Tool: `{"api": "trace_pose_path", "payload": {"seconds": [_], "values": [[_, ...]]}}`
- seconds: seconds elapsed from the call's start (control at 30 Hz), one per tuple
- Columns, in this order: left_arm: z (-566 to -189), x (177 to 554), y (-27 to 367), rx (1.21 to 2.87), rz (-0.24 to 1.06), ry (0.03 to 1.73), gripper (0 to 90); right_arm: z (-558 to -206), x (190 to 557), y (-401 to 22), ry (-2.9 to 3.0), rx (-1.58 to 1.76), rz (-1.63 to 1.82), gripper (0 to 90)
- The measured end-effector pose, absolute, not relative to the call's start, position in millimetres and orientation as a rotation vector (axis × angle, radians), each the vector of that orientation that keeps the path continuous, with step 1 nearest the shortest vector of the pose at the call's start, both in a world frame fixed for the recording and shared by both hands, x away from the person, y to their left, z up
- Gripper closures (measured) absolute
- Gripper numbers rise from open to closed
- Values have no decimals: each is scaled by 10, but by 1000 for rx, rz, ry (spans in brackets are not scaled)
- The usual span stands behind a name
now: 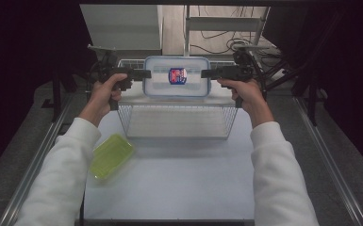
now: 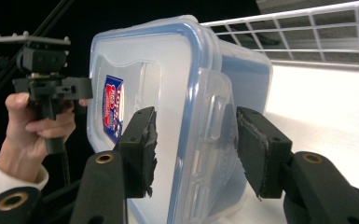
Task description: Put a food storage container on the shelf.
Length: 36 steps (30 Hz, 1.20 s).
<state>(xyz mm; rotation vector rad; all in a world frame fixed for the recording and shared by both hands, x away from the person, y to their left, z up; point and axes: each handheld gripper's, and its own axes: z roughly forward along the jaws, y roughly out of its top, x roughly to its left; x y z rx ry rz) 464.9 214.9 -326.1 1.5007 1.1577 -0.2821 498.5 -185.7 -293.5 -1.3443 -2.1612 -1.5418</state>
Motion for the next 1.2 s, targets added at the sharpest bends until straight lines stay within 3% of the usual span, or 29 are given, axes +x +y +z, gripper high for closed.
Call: {"api": "trace_pose_path", "payload": {"seconds": [0.5,0.7,0.93,1.2], "values": [[-3382,4915,2123,1417,-383,1290,490,-2992,5181,-1787,-1989,-1636,-1433,466],[-3383,4928,2091,1423,-343,1310,472,-2994,5167,-1737,-2020,-1718,-1450,465],[-3307,4848,2074,1438,-189,1280,348,-2958,5070,-1749,-2070,-1685,-1520,366],[-3128,4544,2156,1482,-89,1163,272,-2843,4766,-1897,-2183,-1531,-1658,351]]}}
